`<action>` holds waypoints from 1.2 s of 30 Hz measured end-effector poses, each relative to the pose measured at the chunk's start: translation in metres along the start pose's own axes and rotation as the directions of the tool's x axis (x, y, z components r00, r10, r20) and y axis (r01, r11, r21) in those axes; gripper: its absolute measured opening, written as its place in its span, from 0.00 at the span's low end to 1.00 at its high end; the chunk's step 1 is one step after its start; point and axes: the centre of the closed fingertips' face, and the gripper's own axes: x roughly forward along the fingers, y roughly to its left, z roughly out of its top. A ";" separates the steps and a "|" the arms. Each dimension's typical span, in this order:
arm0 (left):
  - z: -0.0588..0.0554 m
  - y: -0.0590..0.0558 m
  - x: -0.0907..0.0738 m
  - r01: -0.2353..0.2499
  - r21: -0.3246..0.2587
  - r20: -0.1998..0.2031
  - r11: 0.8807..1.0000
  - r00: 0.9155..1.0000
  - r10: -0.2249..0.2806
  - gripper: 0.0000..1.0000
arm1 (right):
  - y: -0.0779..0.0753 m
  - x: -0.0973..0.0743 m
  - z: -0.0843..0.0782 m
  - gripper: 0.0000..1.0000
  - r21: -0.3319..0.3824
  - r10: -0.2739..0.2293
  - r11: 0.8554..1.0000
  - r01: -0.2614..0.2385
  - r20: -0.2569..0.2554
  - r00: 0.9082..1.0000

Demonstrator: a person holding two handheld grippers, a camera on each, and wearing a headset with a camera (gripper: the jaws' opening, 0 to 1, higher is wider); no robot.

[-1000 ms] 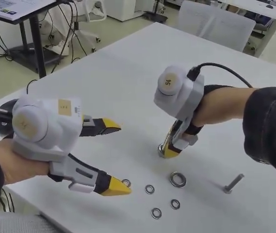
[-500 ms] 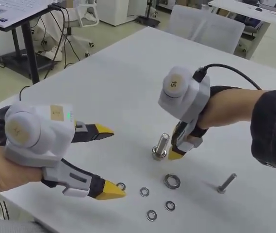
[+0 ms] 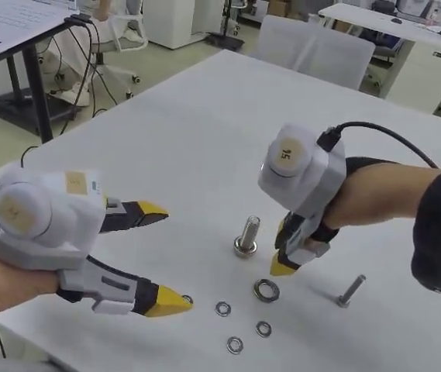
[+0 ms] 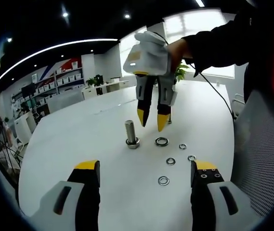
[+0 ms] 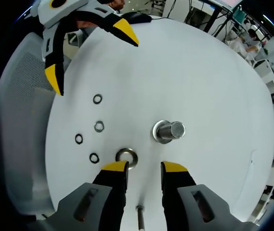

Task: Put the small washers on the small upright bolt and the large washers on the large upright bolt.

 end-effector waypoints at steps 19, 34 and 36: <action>0.003 0.009 -0.008 -0.054 -0.062 0.034 0.997 0.998 0.056 0.74 | 0.019 0.024 -0.006 0.31 0.002 0.046 0.999 -0.046 -0.016 0.999; 0.003 0.011 -0.009 -0.063 -0.067 0.042 0.996 0.997 0.065 0.73 | 0.020 0.030 -0.006 0.30 0.026 0.062 0.998 -0.062 -0.019 0.998; 0.003 0.011 -0.009 -0.062 -0.068 0.044 0.996 0.997 0.065 0.73 | 0.020 0.030 -0.006 0.30 0.026 0.062 0.998 -0.061 -0.018 0.998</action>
